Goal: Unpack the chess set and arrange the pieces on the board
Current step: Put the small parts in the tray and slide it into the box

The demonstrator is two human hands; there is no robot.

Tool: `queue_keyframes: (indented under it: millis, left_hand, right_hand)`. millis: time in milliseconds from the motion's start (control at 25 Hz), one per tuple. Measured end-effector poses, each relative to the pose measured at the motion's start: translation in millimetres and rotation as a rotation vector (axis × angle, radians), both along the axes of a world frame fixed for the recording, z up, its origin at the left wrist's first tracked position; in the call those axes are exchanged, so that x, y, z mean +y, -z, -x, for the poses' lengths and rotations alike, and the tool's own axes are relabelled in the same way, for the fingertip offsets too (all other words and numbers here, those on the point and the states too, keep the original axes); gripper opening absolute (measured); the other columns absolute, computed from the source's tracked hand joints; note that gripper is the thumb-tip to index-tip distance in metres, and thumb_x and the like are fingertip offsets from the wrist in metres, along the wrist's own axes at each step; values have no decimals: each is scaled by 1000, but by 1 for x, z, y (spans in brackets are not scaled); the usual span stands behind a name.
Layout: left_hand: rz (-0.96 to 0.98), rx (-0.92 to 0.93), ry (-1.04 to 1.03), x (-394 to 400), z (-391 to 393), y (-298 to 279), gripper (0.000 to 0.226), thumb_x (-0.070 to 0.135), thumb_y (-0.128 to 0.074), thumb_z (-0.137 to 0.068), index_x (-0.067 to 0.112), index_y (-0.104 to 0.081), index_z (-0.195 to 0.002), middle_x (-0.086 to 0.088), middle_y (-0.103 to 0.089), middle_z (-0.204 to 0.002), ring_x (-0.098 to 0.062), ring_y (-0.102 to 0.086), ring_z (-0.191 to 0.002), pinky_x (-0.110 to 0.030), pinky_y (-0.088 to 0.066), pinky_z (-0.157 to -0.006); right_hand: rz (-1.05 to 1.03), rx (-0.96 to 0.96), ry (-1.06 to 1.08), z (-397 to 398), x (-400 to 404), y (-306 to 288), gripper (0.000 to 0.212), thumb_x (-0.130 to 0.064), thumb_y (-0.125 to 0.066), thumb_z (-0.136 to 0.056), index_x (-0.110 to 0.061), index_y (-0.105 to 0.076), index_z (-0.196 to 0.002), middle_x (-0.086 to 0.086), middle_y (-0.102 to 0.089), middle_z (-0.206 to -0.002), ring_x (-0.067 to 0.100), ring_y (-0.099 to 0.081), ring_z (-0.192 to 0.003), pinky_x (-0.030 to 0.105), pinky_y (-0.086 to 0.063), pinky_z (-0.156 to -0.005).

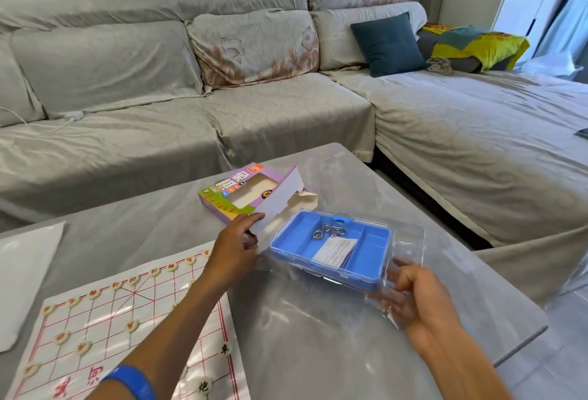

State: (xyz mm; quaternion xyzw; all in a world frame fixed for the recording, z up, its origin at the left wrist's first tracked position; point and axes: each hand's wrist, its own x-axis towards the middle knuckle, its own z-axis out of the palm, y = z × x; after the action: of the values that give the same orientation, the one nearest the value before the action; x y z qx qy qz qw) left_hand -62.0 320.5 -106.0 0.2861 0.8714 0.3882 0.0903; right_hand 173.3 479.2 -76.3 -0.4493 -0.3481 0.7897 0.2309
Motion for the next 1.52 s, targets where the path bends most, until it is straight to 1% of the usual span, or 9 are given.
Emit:
queue_keyframes:
  millis: [240,480,560,720,800,920,1080,1320,1520]
  left_hand:
    - [-1,35,139,-21,-7,-5,68,-8,-62,-83,34,-50,-135,11,-39,-143,15,-45,-87,1,-42,-65]
    - [-48,77,178,-17,-17,-7,66,-7,-60,-82,30,-51,-136,9,-41,-144,-8,-46,-121,-10,-45,-89]
    - [-67,77,151,-17,-17,-6,65,-4,-61,-82,32,-51,-135,5,-42,-147,-16,-41,-132,-21,-47,-96]
    - [-148,50,37,-21,-16,-8,61,5,-70,-79,32,-55,-132,9,-44,-144,-10,-55,-116,-26,-54,-89]
    - [-169,53,47,-21,-19,-7,59,8,-72,-79,31,-56,-131,10,-46,-141,-6,-59,-103,-15,-53,-81]
    - [-176,115,87,-14,-28,-5,57,7,-69,-81,32,-56,-130,14,-48,-134,-7,-51,-116,-8,-47,-86]
    - [-145,141,137,-2,-43,-3,56,7,-66,-82,31,-55,-132,13,-48,-134,-7,-43,-126,-27,-44,-102]
    - [-235,11,120,-16,-41,-8,57,3,-70,-78,39,-58,-121,12,-50,-131,17,-49,-107,-2,-40,-87]
    - [-195,9,234,-18,-53,-7,52,21,-69,-76,46,-59,-120,13,-52,-130,0,-45,-123,-29,-44,-105]
  right_hand:
    - [40,-24,23,1,-2,5,56,6,-35,-58,-3,-60,-108,16,-73,-94,37,-61,-70,35,-49,-57]
    - [-15,29,181,3,-16,0,49,10,-35,-68,-9,-54,-110,16,-64,-83,34,-61,-58,47,-55,-65]
    - [-37,37,211,4,-20,0,50,11,-35,-71,-12,-50,-114,17,-67,-87,29,-61,-48,39,-56,-51]
    - [-113,-29,230,5,-21,1,48,10,-39,-78,-18,-47,-117,14,-71,-89,33,-66,-58,32,-52,-44]
    - [-105,-26,222,7,-23,1,50,10,-40,-76,-17,-46,-118,14,-71,-90,33,-65,-60,32,-53,-44]
    - [-79,5,228,11,-29,2,53,11,-39,-74,-15,-45,-120,15,-69,-92,33,-63,-62,33,-54,-44]
    - [-103,7,166,20,-38,8,47,8,-41,-80,-18,-45,-119,14,-66,-93,32,-67,-70,36,-56,-47]
    - [-94,-72,-1,13,-32,2,59,15,-34,-75,-18,-46,-122,18,-70,-93,33,-67,-58,26,-44,-41]
    - [-73,-73,-111,23,-41,6,56,14,-36,-78,-22,-43,-120,20,-68,-89,31,-64,-51,29,-49,-44]
